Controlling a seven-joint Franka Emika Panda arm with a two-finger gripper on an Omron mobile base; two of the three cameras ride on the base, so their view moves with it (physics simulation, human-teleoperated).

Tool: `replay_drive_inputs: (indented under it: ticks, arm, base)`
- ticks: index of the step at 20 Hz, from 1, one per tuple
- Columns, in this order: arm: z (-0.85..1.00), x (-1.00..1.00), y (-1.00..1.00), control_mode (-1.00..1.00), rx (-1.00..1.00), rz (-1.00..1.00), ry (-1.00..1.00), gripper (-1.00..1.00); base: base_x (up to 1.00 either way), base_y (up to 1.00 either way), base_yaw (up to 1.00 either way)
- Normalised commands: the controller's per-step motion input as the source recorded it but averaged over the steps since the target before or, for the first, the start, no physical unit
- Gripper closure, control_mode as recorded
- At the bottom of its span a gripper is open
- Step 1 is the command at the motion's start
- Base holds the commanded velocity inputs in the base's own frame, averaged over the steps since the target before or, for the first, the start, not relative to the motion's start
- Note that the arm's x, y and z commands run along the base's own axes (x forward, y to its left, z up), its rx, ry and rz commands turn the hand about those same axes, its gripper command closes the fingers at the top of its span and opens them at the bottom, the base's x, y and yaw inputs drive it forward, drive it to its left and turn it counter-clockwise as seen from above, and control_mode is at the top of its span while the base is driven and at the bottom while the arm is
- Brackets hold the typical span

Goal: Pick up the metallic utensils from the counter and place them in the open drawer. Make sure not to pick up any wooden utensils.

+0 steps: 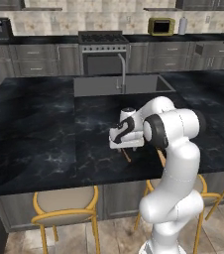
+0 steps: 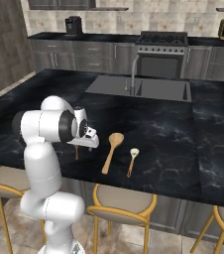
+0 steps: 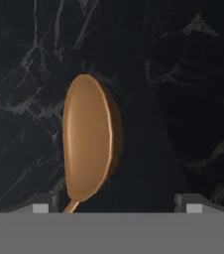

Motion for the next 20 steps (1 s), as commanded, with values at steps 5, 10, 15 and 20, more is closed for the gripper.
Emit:
replay_drive_inputs:
  ticks: [5,10,15,20]
  arm:
    - [-0.17,0.0,0.0,-1.0,0.02,-0.03,0.0,1.0]
    - [-0.16,0.0,-0.02,-1.0,0.0,0.0,0.0,1.0]
    - [-0.09,0.0,-0.14,-1.0,0.0,0.0,0.0,1.0]
    - [-0.01,0.0,-0.16,-1.0,0.0,0.0,0.0,1.0]
  base:
    - [0.0,0.0,0.0]
    - [0.0,0.0,0.0]
    - [0.0,0.0,0.0]
    - [0.0,0.0,0.0]
